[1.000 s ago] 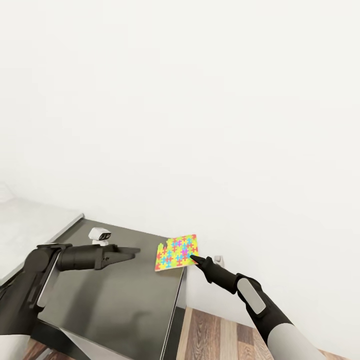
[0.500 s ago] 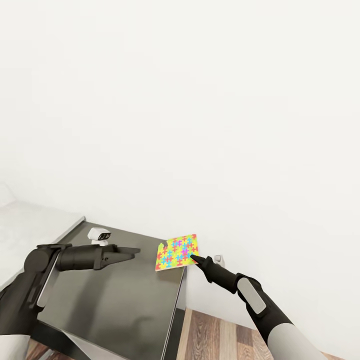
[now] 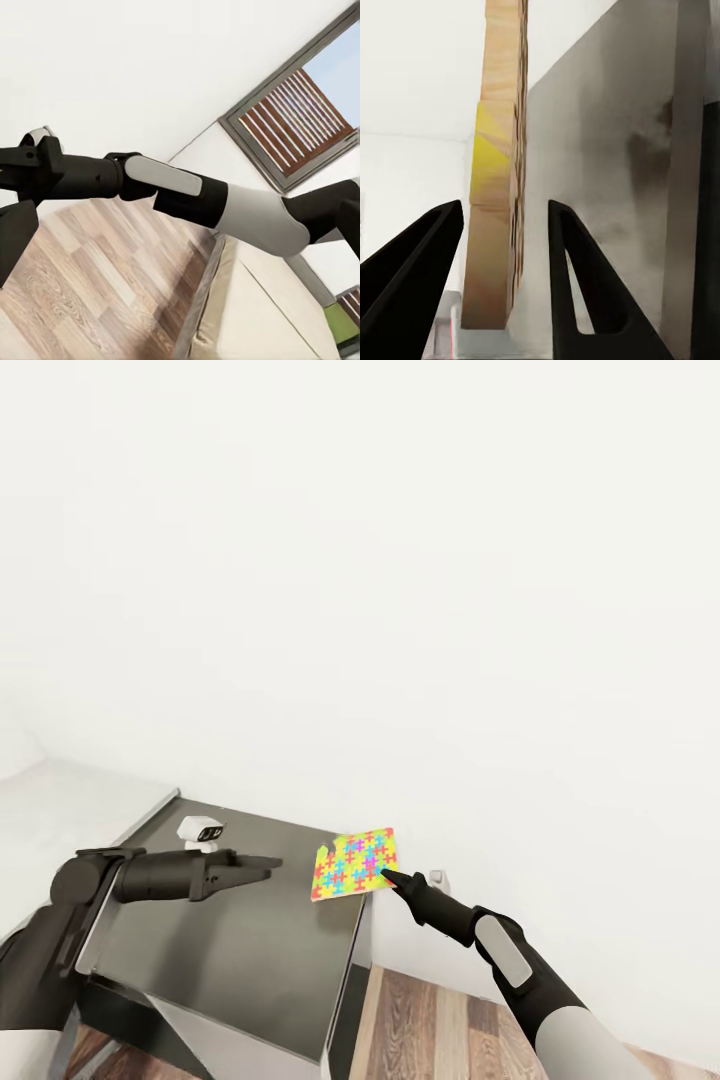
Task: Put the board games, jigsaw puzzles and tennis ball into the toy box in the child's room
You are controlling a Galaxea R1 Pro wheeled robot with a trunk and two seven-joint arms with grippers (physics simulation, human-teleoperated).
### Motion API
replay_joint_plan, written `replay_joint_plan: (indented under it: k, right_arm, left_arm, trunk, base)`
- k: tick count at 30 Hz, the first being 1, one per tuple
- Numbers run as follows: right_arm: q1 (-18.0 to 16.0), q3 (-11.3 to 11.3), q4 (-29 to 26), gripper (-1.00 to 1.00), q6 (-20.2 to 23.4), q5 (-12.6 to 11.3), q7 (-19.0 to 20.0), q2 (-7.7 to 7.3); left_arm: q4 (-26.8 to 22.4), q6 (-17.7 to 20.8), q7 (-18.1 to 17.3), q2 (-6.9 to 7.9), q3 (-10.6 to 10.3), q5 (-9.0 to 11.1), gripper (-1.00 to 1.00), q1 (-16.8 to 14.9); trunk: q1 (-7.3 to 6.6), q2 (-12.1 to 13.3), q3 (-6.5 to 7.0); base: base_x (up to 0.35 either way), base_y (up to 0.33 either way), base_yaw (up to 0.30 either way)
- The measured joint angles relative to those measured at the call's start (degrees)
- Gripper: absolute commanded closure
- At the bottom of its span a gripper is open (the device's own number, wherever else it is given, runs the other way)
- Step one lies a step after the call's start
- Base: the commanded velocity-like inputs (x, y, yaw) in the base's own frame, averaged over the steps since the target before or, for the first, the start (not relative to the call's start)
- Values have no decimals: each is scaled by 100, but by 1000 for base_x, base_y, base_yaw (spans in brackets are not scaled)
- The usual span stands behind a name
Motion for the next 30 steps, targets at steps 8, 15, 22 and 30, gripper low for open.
replay_joint_plan:
  k: [8, 15, 22, 30]
  right_arm:
    - [6, -3, 1, 100, -4, 5, 0, -7]
    - [17, 19, -12, 100, -4, 1, -43, -66]
    - [46, -18, -15, 100, 1, 14, -16, -102]
    - [72, -17, -16, 100, -106, 12, -3, -102]
  left_arm:
    - [0, 0, -1, 1, 8, 0, -100, 0]
    - [0, 0, 1, 0, 17, 0, -100, 0]
    - [0, 0, 1, 0, 39, -7, -100, 0]
    - [0, 0, 1, 8, 49, -28, -100, 1]
  trunk:
    - [-178, 320, 144]
    - [-333, 602, 270]
    - [-487, 883, 395]
    - [-663, 1204, 539]
  base:
    - [-182, 0, 0]
    - [-12, 0, 0]
    - [0, 0, 0]
    - [0, 0, 0]
